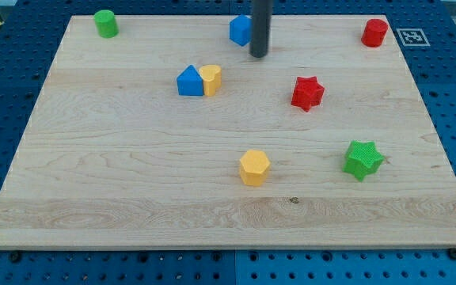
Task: Push the blue cube slightly to the top
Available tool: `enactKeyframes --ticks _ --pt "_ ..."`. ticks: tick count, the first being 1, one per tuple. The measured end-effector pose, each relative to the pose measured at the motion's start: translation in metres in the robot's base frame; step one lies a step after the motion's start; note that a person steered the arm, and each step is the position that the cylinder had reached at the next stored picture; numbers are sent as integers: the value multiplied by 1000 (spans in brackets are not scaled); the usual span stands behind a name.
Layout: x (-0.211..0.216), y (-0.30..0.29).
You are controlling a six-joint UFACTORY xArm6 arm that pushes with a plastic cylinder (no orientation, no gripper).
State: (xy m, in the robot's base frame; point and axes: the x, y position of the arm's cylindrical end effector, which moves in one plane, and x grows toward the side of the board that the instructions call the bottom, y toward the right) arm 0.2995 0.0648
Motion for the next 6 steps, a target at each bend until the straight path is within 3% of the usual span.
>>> enactKeyframes --ticks 2,4,6 --pt "-28 3" --pt "-28 -42" --pt "-10 -42"
